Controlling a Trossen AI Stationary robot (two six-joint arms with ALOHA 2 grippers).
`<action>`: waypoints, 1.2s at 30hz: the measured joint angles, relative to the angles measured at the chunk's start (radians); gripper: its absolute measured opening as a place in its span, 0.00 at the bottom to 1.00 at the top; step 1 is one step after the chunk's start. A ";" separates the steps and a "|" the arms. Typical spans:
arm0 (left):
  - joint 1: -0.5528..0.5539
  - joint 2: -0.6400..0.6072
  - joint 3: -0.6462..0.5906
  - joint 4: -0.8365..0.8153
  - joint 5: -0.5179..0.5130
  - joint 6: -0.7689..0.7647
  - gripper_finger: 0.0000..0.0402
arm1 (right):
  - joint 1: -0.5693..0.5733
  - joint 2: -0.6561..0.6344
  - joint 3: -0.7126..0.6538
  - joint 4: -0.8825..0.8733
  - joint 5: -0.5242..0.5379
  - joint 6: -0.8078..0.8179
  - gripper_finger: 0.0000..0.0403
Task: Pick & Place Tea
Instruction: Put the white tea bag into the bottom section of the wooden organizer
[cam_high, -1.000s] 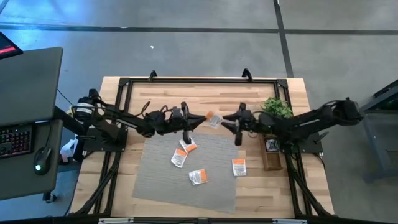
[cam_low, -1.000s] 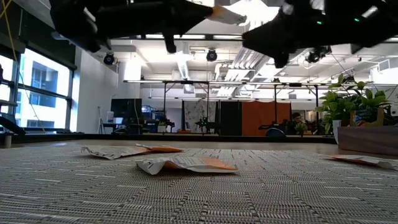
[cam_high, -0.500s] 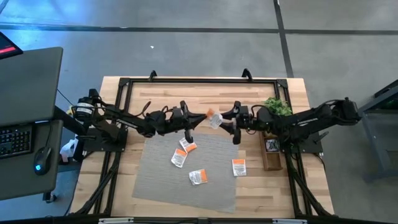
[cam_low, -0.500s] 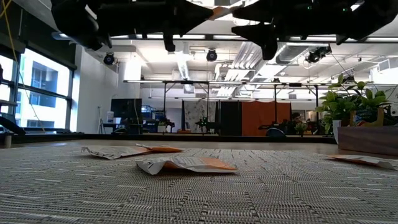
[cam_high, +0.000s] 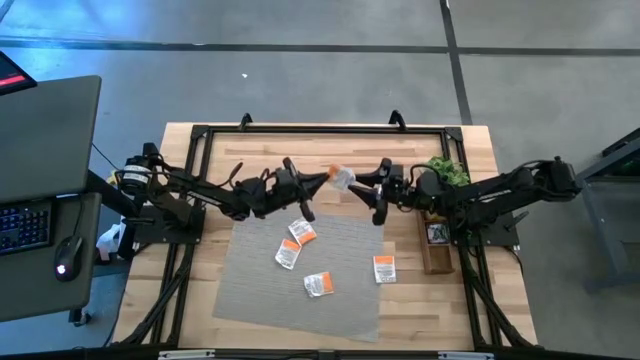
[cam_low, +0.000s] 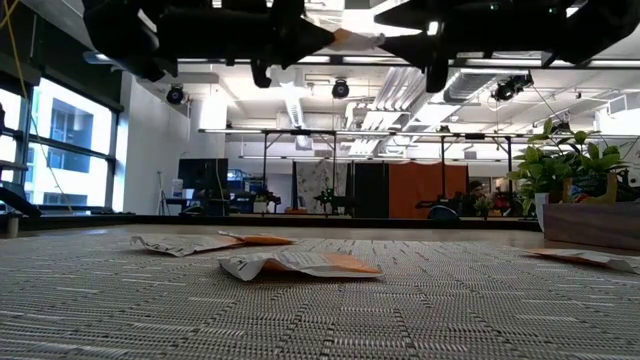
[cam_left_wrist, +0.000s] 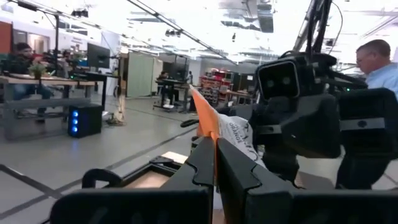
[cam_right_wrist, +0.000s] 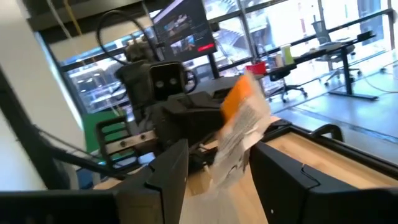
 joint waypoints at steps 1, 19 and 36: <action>0.000 0.000 0.000 -0.001 0.000 0.000 0.00 | 0.000 0.000 0.000 0.000 0.005 0.000 0.41; 0.000 0.000 0.000 0.046 0.004 -0.011 0.00 | -0.002 0.000 0.000 -0.017 -0.005 -0.029 0.15; 0.000 0.000 -0.001 -0.005 0.092 0.000 0.02 | 0.036 -0.001 0.000 -0.115 0.075 -0.090 0.01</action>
